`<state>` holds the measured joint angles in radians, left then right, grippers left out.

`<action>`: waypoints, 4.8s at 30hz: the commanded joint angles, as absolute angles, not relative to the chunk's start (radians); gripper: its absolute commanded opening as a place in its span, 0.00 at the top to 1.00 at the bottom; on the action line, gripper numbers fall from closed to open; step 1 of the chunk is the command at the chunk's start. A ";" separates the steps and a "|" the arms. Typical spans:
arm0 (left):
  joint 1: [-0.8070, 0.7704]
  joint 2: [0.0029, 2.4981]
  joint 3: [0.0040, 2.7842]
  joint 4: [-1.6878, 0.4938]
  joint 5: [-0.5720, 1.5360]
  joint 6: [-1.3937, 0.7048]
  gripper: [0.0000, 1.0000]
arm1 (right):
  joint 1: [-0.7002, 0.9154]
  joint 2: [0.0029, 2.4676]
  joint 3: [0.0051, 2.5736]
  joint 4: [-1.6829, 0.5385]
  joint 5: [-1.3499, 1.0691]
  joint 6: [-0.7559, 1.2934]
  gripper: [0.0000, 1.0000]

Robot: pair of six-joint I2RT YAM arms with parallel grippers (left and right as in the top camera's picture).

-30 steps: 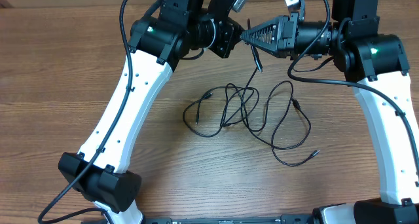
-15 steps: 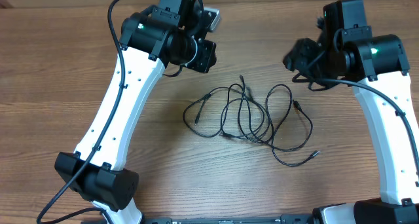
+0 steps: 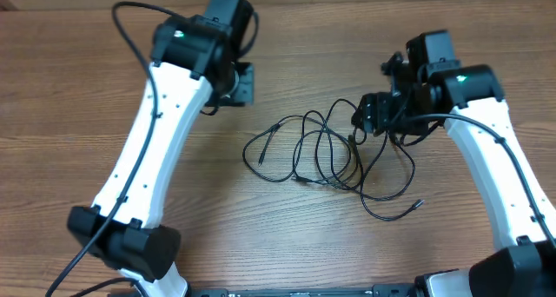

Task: Untangle cables

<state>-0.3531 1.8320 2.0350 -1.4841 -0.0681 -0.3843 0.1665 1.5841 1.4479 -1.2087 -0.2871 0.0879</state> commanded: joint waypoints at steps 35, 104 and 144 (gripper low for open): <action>-0.190 1.681 2.039 -1.507 -0.088 -0.494 0.26 | 0.405 1.608 1.574 -0.907 -0.392 0.056 0.96; -0.190 1.681 2.039 -1.486 -0.088 -0.486 0.23 | -0.083 1.748 2.236 -1.180 0.554 0.160 0.96; -0.190 1.681 2.036 -1.515 -0.112 -0.486 0.22 | -0.316 1.845 2.093 -1.559 -0.349 0.023 0.09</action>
